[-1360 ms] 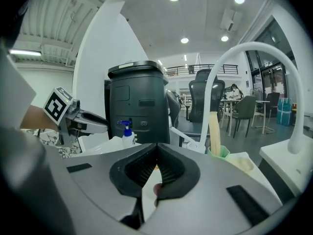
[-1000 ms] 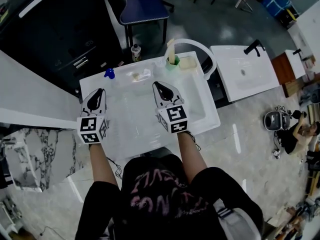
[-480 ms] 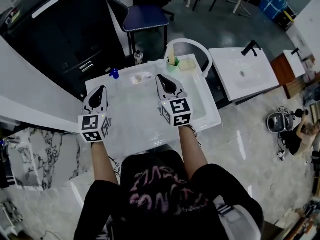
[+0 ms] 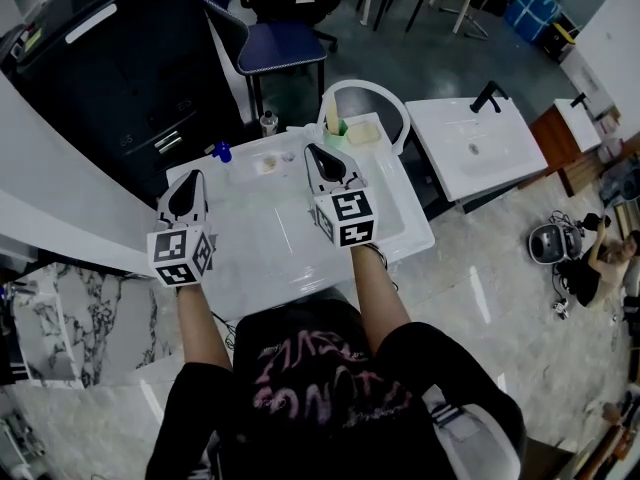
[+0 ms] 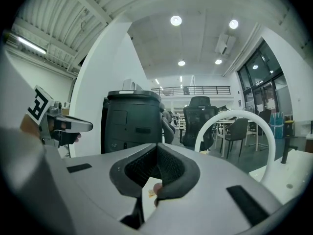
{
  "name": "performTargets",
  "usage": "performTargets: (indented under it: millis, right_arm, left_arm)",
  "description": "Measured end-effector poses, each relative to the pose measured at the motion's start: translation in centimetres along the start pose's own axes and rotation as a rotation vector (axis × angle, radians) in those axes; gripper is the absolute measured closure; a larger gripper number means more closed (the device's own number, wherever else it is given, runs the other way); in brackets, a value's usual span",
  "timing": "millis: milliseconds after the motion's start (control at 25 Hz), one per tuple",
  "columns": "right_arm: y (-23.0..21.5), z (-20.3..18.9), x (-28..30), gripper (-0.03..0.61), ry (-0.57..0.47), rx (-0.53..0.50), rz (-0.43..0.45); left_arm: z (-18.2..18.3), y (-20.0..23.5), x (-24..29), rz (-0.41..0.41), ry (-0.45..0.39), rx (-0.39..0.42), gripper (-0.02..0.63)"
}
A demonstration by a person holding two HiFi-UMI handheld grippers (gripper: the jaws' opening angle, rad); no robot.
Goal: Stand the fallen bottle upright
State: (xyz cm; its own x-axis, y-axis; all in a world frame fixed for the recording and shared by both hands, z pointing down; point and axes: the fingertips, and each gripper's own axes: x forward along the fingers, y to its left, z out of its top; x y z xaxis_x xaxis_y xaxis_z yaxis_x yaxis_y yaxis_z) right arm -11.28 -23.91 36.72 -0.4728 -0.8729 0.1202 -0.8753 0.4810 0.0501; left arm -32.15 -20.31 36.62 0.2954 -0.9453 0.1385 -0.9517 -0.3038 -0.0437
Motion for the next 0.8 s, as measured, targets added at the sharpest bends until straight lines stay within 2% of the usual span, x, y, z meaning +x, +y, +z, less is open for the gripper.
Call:
performTargets:
  millis: [800]
  right_arm:
    - [0.04, 0.32, -0.04, 0.566, 0.006, -0.027, -0.019]
  left_arm:
    - [0.39, -0.23, -0.35, -0.025, -0.012, 0.008, 0.598]
